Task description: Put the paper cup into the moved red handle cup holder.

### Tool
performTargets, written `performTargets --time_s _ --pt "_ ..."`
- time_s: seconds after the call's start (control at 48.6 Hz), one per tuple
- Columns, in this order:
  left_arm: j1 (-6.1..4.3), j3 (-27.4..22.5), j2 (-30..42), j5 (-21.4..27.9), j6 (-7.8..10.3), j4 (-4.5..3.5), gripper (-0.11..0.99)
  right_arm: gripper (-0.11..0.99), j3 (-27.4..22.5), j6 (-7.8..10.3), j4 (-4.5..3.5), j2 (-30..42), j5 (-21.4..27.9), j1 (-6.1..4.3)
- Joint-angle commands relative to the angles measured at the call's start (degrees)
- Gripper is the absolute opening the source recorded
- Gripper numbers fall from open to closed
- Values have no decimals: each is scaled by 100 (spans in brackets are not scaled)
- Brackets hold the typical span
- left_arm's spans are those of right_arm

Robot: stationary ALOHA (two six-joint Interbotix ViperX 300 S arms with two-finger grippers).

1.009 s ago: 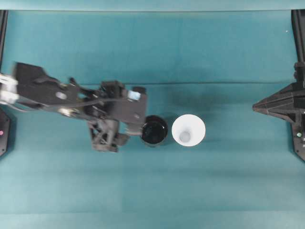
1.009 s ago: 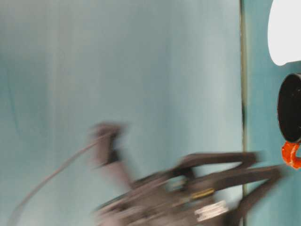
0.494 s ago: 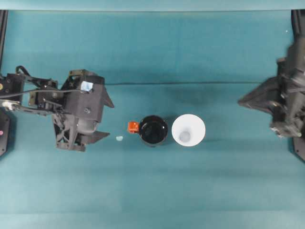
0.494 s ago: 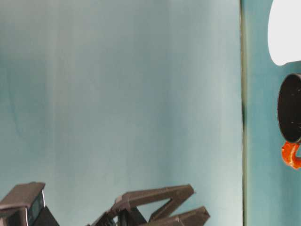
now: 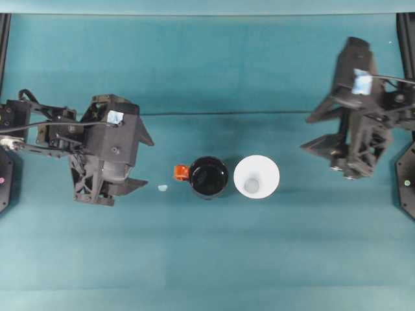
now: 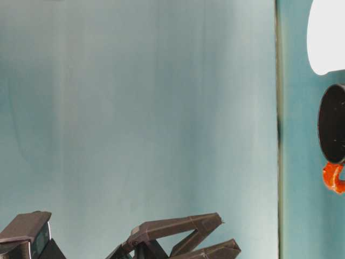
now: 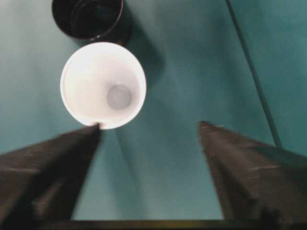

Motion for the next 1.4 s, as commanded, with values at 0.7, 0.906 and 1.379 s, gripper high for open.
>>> performTargets --time_s 0.7,0.906,1.379 --pt "0 246 -325 -53 -70 9 91 86 -879 44 0 2030 264 -9" --pt "-9 316 -360 -97 -79 9 91 85 -905 35 9 2399 -105 0" --pt "0 404 -378 -264 -79 9 91 84 -888 -9 18 3129 -176 88"
